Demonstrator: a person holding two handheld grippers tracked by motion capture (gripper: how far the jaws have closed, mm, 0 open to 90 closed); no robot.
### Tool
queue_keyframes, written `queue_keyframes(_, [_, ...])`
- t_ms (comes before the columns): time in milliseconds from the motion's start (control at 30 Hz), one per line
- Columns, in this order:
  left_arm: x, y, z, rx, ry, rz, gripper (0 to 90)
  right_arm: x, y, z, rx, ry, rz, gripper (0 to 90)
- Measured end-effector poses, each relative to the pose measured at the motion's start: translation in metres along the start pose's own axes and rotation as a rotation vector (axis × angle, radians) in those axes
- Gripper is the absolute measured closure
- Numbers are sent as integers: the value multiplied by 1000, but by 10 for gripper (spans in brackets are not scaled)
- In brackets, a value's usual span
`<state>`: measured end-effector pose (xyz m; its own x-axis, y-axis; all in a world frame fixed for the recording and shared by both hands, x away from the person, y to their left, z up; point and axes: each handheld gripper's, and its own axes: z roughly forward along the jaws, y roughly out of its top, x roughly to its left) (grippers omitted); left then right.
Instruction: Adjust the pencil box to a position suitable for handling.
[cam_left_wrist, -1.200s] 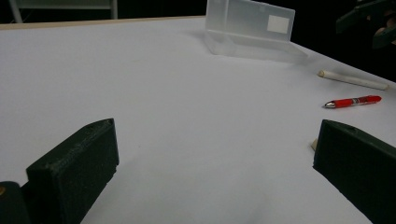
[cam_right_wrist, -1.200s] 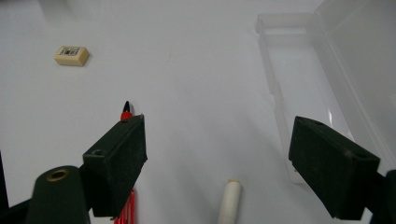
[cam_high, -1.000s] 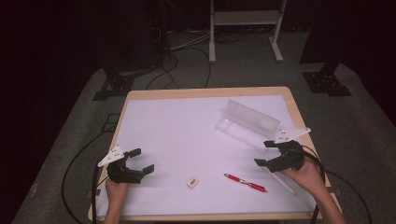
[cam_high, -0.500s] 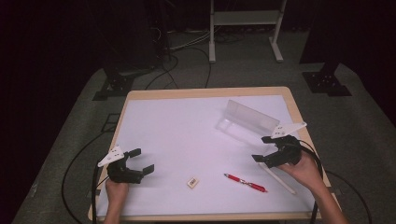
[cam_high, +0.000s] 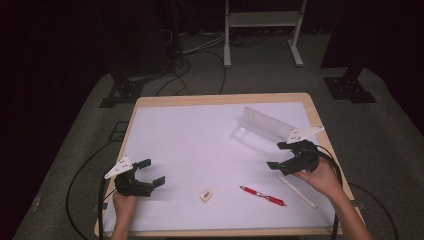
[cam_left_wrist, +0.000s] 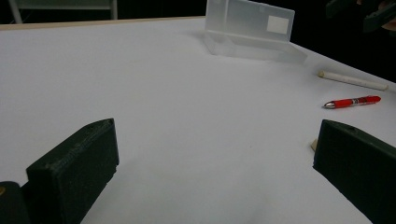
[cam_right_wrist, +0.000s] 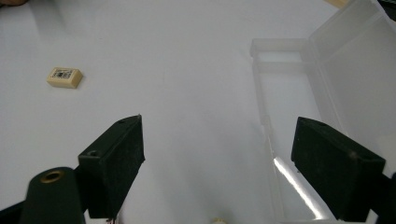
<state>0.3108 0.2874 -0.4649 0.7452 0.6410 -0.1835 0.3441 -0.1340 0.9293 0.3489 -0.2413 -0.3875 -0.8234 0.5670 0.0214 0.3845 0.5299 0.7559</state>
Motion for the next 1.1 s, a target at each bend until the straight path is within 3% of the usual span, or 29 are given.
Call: queue_keyframes(1100, [1, 0, -1, -8, -1, -8, 0, -10, 21, 32, 48, 14, 5, 176])
